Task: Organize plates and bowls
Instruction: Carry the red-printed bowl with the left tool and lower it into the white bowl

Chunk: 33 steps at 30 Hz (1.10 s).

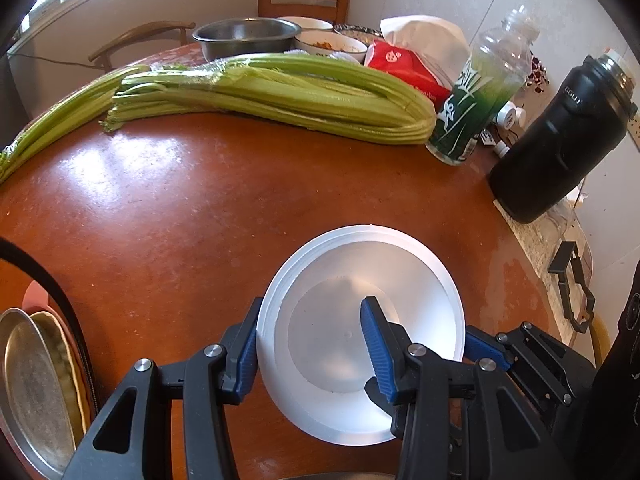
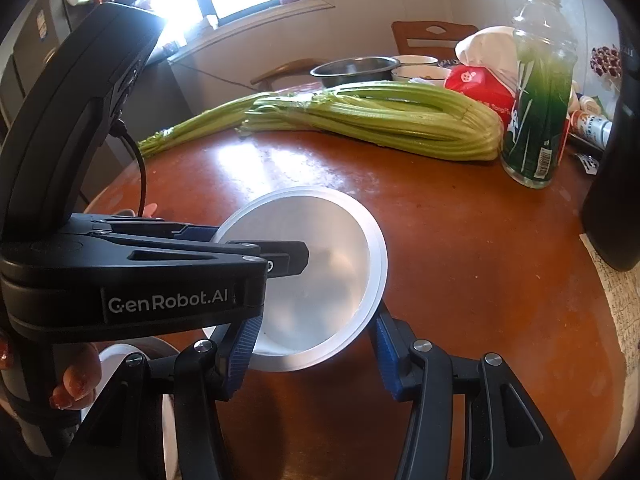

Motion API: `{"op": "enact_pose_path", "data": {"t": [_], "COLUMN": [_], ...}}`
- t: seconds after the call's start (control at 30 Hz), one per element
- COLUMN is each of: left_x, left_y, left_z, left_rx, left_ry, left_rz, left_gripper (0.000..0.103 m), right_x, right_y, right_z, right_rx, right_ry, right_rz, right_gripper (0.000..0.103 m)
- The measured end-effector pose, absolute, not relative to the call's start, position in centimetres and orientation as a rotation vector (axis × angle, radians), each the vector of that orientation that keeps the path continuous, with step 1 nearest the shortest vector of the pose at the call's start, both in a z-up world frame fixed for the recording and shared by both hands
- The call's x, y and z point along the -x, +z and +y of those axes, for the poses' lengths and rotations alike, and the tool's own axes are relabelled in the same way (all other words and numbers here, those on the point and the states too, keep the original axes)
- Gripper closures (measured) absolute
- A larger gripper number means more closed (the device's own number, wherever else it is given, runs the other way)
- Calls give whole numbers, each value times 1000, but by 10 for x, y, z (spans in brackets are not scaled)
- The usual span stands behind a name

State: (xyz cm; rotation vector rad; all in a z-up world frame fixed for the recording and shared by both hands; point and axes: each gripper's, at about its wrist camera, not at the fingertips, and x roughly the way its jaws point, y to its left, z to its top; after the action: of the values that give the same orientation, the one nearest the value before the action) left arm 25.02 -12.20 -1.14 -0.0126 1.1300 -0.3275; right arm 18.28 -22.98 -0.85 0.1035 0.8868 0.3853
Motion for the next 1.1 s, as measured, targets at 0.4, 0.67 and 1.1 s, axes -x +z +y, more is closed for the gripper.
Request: {"op": "enact_pose_path", "data": {"t": [0.4,0.67,1.1], "left_x": [-236,-214,-165], "left_y": [16,42,78], "left_z": [-115,-107,-93], "left_rx": [18,28,16], "left_ry": [-317,-318,-306], "left_rz": [1055,994,899], "left_gripper": [56,56,56], "right_x": [-172,-154,-114], "right_y": [19,40,71], "right_z": [-221,-215,-203], "right_rx": [-80,-64,-47], "right_ry": [386,390,419], "right_rz": [840,795,724], "right_gripper": [48,48,48]}}
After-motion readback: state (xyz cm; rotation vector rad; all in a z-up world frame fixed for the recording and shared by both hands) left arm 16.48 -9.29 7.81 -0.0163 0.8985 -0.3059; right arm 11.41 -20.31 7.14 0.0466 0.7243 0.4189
